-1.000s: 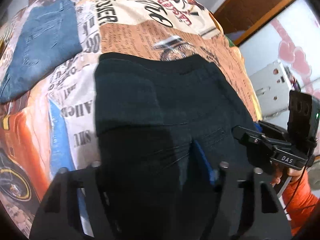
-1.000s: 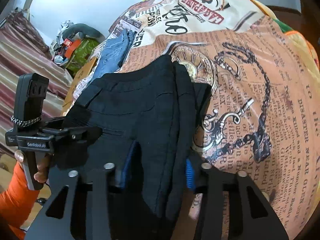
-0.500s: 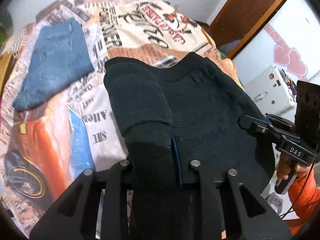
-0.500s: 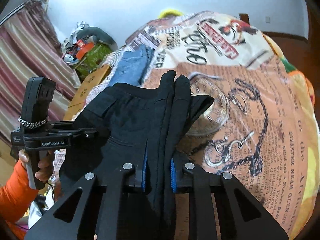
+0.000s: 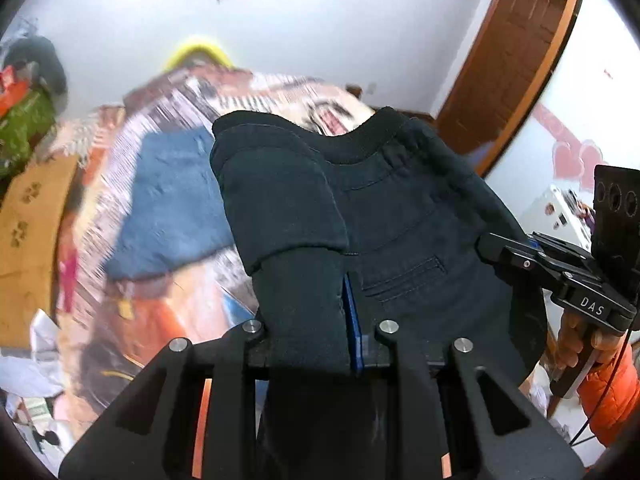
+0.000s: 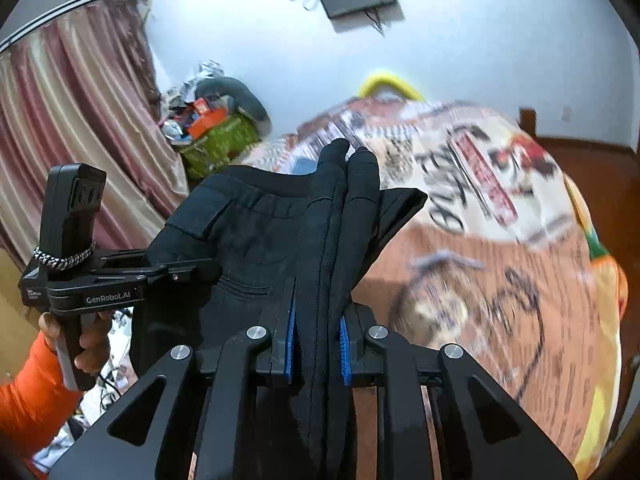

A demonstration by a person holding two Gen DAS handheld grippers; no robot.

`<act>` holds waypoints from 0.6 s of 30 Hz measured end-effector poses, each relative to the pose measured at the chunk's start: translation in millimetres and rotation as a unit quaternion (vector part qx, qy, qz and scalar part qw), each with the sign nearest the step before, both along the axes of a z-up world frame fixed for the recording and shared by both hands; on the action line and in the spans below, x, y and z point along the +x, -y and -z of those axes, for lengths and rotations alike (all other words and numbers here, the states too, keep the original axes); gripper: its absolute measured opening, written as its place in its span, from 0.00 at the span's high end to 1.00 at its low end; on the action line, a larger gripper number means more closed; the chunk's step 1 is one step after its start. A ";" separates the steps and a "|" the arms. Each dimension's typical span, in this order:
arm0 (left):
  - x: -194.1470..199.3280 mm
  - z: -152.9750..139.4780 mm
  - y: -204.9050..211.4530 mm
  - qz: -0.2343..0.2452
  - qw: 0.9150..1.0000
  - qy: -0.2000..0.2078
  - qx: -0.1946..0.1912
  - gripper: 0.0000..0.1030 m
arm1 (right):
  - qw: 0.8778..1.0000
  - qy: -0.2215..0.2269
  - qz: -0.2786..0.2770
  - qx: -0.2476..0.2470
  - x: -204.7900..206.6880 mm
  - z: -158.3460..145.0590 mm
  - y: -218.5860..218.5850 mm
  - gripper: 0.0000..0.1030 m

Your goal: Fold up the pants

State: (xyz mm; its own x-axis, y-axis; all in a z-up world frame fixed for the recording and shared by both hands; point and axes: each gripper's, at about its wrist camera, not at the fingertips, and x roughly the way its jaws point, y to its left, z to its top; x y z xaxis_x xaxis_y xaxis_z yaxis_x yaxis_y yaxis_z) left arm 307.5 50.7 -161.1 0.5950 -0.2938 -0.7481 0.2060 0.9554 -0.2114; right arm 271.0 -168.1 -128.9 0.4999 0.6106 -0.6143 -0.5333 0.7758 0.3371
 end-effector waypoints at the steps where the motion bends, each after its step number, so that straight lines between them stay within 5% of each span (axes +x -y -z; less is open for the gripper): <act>1: 1.3 -6.9 -7.2 -0.007 1.000 0.009 0.000 0.78 | 1.000 0.007 -0.004 0.001 3.4 -4.1 -6.1 0.85; 10: 34.6 -36.3 -70.9 -0.060 0.996 0.059 -0.005 0.79 | 0.998 0.056 -0.033 0.006 44.8 -28.5 -64.8 0.85; 18: 77.7 -31.9 -121.6 -0.096 0.993 0.073 -0.013 0.79 | 0.997 0.065 -0.047 0.009 91.8 -21.8 -118.8 0.85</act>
